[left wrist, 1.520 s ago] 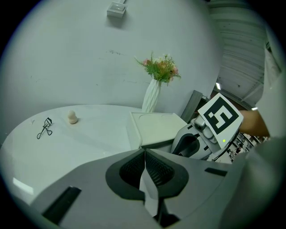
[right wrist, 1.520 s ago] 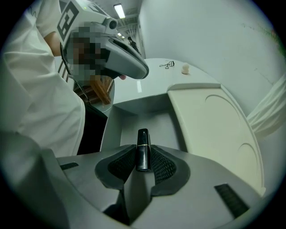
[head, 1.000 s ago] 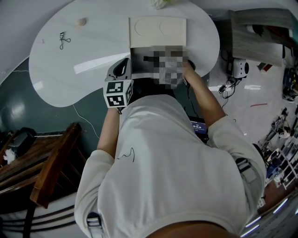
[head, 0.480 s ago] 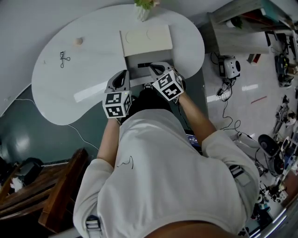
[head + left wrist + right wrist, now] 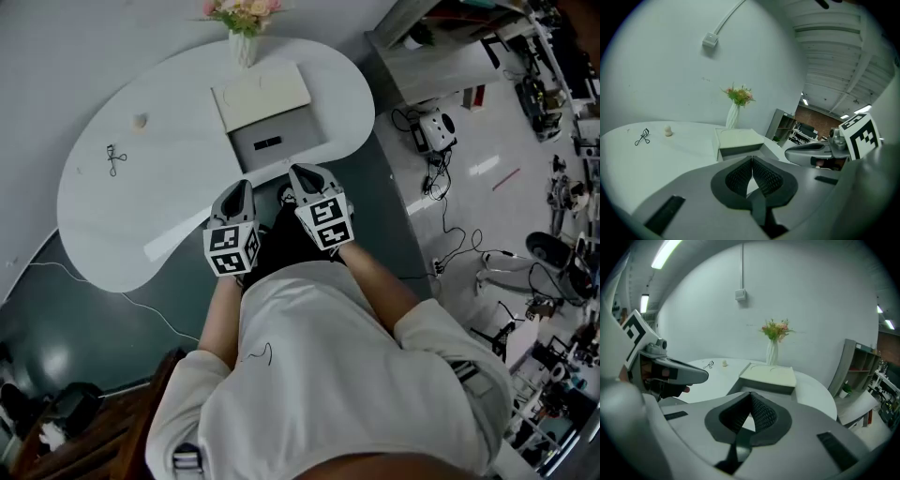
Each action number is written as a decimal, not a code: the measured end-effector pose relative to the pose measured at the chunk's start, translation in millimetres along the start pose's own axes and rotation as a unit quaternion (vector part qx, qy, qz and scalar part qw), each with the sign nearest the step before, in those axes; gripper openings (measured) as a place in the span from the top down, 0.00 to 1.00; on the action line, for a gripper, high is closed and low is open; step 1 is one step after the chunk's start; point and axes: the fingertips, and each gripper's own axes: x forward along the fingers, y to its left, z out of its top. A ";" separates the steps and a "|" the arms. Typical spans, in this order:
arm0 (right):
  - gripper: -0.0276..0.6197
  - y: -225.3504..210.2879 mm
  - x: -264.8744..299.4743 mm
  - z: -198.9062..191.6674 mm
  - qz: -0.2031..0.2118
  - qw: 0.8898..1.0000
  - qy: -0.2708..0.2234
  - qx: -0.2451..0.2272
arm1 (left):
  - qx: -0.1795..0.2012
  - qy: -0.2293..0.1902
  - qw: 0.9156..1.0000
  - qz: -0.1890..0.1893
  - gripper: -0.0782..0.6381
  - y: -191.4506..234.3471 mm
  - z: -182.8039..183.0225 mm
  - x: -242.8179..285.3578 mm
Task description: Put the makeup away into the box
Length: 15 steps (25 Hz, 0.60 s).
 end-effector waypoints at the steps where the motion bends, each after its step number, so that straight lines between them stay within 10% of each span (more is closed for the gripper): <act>1: 0.96 -0.9 -8.5 1.3 -0.008 1.000 -0.010 0.003 | 0.003 -0.007 1.000 -0.004 0.86 -5.5 2.4 -3.8; 15: 0.96 -50.0 -106.5 123.9 -0.032 0.984 -0.176 -0.012 | 0.066 -0.172 0.983 0.016 0.86 -78.2 130.9 -57.5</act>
